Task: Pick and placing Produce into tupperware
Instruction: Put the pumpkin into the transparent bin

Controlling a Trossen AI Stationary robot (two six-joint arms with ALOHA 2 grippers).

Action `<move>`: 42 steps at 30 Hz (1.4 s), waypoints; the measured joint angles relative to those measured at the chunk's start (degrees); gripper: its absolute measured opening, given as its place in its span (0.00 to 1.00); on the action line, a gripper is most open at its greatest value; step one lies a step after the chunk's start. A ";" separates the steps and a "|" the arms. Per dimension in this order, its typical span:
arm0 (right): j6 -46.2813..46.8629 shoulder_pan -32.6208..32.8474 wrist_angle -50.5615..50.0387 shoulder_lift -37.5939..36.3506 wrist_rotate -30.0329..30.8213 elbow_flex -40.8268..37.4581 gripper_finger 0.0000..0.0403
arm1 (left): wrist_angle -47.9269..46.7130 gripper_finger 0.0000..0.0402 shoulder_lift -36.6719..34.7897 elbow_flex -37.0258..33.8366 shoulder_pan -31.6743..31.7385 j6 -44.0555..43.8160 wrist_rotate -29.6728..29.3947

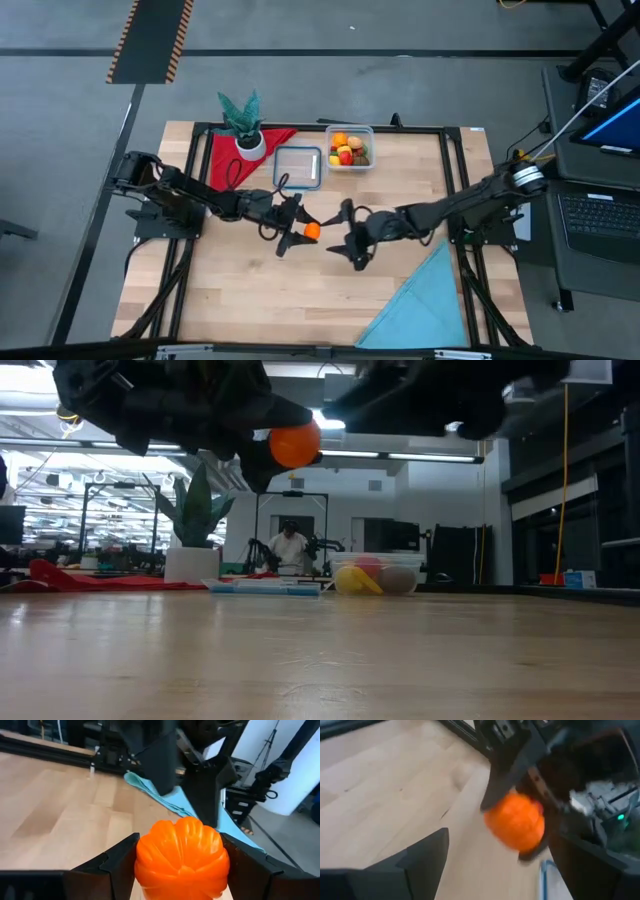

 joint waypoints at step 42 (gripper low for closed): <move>-11.71 -0.13 -14.25 15.58 3.42 19.65 0.45 | -3.99 0.59 -0.04 0.57 -0.38 -2.13 6.52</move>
